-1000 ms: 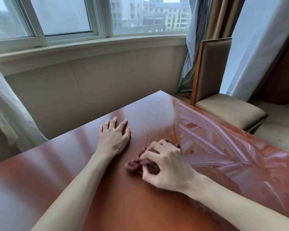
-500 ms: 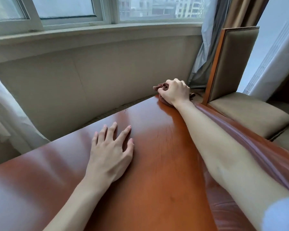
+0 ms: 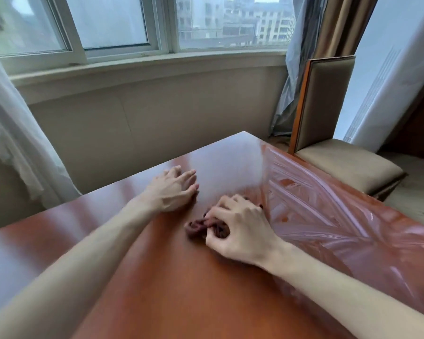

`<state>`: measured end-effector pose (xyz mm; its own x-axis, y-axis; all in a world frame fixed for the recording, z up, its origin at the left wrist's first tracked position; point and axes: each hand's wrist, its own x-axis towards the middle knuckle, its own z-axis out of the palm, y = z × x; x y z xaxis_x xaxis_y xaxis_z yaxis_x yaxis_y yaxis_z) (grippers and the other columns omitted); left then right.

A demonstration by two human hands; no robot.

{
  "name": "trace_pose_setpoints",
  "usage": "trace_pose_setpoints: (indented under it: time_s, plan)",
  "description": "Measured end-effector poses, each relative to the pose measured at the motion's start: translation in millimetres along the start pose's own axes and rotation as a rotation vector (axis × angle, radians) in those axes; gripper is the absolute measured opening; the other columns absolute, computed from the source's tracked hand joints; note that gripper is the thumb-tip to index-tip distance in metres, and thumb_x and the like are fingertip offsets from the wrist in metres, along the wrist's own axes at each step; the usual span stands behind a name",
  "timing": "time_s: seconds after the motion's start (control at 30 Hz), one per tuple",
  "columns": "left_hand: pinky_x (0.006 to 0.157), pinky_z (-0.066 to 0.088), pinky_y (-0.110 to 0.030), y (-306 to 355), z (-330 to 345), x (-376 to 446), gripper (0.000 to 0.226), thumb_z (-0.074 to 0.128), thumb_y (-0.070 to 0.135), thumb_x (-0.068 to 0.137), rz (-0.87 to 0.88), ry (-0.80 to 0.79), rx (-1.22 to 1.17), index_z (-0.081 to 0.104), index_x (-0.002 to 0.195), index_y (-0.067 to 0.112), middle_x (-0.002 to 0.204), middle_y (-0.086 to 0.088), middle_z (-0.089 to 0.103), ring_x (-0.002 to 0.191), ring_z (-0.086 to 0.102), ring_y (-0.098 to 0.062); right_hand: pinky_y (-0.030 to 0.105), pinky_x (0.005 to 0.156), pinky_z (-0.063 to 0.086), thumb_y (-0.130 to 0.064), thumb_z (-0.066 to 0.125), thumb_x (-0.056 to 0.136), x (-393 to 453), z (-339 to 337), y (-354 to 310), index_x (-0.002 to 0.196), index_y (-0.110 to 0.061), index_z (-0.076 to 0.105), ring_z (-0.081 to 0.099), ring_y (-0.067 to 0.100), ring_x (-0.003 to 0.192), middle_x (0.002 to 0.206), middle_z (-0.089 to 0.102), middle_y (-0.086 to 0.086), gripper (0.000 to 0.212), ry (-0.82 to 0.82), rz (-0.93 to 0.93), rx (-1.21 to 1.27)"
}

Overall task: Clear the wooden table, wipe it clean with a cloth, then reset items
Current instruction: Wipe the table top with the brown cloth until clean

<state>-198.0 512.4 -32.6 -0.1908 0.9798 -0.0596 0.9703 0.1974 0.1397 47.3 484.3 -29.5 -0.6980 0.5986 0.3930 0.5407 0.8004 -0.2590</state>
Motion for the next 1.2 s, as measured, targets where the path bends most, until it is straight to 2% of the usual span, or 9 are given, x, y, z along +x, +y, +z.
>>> trace_pose_setpoints:
  time_s: [0.1,0.2,0.4,0.53,0.73,0.87,1.0,1.1,1.2]
  plan:
    - [0.120,0.022,-0.045,-28.7,-8.2,-25.5,0.076,0.023,0.086,0.086,0.068,0.029,0.069,0.021,0.154,0.053,0.164,-0.004,0.024,0.147,0.027,-0.029,0.029,0.091,0.049,-0.050,0.065,0.083,-32.0,-3.1,-18.8,0.108,-0.034,0.072,0.059,0.015,0.100,0.109,0.064,-0.012,0.030,-0.008,-0.126,0.063]
    - [0.124,0.010,-0.041,-53.8,0.1,-51.0,0.073,0.023,0.087,0.085,0.064,0.005,0.044,0.015,0.152,0.060,0.166,0.003,0.015,0.153,0.011,-0.023,0.033,0.083,0.053,-0.058,0.058,0.086,-0.8,6.2,-4.5,0.106,-0.036,0.071,0.060,0.017,0.097,0.104,0.063,-0.011,0.033,0.045,-0.082,0.000]
    - [0.126,0.004,-0.041,-60.2,10.0,-52.5,0.072,0.019,0.090,0.079,0.054,0.071,-0.087,0.016,0.147,0.067,0.166,0.014,0.012,0.154,-0.001,-0.009,0.037,0.074,0.044,-0.050,0.056,0.086,188.6,57.4,102.3,0.099,-0.029,0.074,0.063,0.037,0.098,0.098,0.063,0.003,0.031,0.128,0.328,-0.170]
    - [0.126,-0.001,-0.037,-63.7,12.3,-50.3,0.070,0.019,0.089,0.079,0.052,0.091,-0.092,0.013,0.146,0.070,0.166,0.018,0.008,0.153,-0.004,-0.006,0.043,0.088,0.044,-0.045,0.057,0.085,275.7,88.1,102.7,0.100,-0.022,0.074,0.058,0.039,0.106,0.109,0.066,0.009,0.033,0.158,0.544,-0.170]
    - [0.126,-0.002,-0.037,-63.2,15.3,-50.0,0.072,0.019,0.090,0.078,0.060,0.117,-0.107,0.017,0.146,0.068,0.167,0.017,0.010,0.154,-0.004,-0.007,0.032,0.069,0.037,-0.052,0.059,0.081,198.2,87.2,25.3,0.091,-0.030,0.067,0.058,0.022,0.092,0.092,0.059,-0.008,0.026,-0.001,0.000,0.009]
    - [0.126,-0.005,-0.037,-64.2,17.0,-50.3,0.072,0.018,0.089,0.079,0.061,0.119,-0.113,0.013,0.147,0.068,0.166,0.020,0.005,0.153,-0.008,-0.004,0.037,0.078,0.053,-0.058,0.055,0.076,190.2,54.9,117.2,0.096,-0.030,0.070,0.063,0.022,0.096,0.091,0.060,-0.008,0.037,0.069,0.180,-0.152]
    - [0.126,-0.003,-0.036,-63.1,16.2,-52.1,0.072,0.018,0.089,0.078,0.060,0.126,-0.120,0.015,0.147,0.067,0.166,0.020,0.007,0.153,-0.006,-0.004,0.040,0.083,0.046,-0.052,0.062,0.082,262.1,69.9,133.6,0.097,-0.024,0.073,0.061,0.039,0.105,0.100,0.064,0.007,0.034,0.203,0.469,-0.156]
    - [0.126,-0.002,-0.036,-63.6,14.0,-51.6,0.072,0.018,0.089,0.077,0.058,0.122,-0.115,0.017,0.147,0.068,0.166,0.019,0.009,0.153,-0.005,-0.005,0.039,0.084,0.046,-0.058,0.059,0.080,277.9,92.8,72.1,0.097,-0.029,0.073,0.060,0.034,0.104,0.101,0.064,0.003,0.037,0.074,0.328,-0.126]
    - [0.126,-0.002,-0.036,-63.9,15.0,-50.2,0.070,0.017,0.090,0.078,0.070,0.132,-0.106,0.015,0.145,0.071,0.166,0.019,0.009,0.153,-0.005,-0.005,0.033,0.073,0.045,-0.053,0.060,0.079,209.4,80.1,39.4,0.091,-0.032,0.068,0.057,0.020,0.095,0.093,0.058,-0.010,0.026,-0.016,0.038,0.011]
